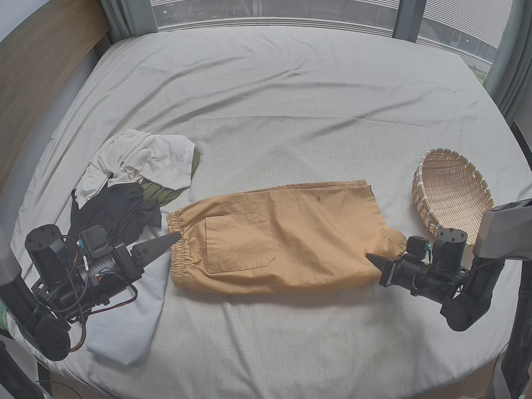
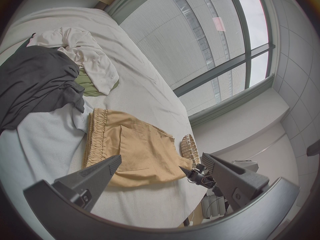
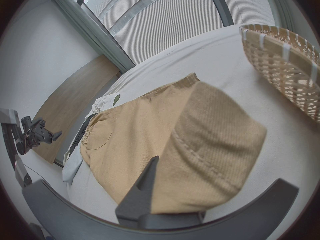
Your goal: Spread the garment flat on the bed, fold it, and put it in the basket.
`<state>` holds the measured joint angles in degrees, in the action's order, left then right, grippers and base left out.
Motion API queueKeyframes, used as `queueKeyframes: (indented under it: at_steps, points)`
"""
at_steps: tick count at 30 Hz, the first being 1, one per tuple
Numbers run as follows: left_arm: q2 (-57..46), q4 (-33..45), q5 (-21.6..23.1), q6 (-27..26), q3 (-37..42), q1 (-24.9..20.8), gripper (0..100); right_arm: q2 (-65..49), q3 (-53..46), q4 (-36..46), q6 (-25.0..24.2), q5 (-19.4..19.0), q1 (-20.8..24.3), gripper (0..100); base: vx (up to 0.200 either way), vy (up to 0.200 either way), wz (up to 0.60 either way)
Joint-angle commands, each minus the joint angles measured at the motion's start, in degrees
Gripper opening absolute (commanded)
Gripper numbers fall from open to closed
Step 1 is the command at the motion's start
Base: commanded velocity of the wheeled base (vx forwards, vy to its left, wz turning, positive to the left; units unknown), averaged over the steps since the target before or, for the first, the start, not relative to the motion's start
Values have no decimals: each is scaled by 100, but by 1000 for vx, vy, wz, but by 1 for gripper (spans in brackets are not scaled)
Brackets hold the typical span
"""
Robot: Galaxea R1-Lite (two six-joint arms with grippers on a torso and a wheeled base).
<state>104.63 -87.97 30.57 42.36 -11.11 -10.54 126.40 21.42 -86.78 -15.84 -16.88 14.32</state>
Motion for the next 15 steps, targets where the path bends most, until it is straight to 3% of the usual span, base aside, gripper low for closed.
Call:
queueKeyframes:
  at_steps: [1,15]
  points:
    - [84,8,1,0,3,0,100,-98,-516,-146,63,45,-70,0,0,0,0]
    - [277,-1,-8,-9,3,0,100,-125,-630,-155,72,62,-325,0,0,0,0]
